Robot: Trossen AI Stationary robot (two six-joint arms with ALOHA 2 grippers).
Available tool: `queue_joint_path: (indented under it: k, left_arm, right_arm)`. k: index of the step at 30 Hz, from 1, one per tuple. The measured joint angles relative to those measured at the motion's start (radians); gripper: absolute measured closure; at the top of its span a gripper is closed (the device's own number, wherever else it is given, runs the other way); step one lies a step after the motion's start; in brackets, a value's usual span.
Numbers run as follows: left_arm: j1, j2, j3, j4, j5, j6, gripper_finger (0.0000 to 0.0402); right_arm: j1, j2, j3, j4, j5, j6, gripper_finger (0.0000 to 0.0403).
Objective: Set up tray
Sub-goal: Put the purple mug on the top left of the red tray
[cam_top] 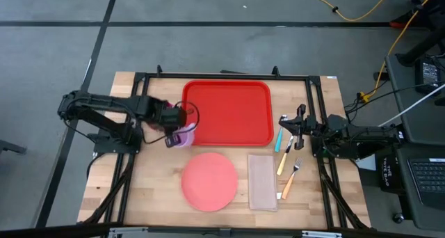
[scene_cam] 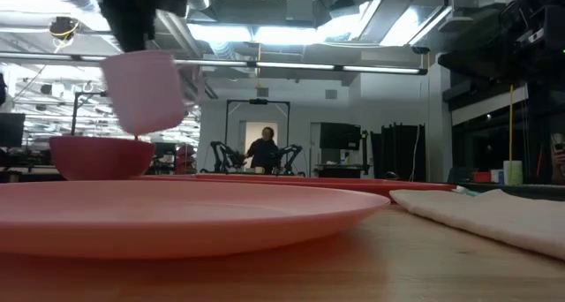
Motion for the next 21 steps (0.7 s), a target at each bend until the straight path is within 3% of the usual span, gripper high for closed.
queue_joint_path:
  k: [9,21]
  left_arm:
    - [0.163,0.057,0.104,0.04,0.005,0.302,0.0399]
    - [0.356,0.218,0.198,0.036,0.108,0.567,0.0399]
  right_arm:
    - [0.0,0.016,0.0,-0.012,0.041,0.002,0.0396]
    - [0.0,0.03,0.0,-0.009,0.08,-0.028,0.0399]
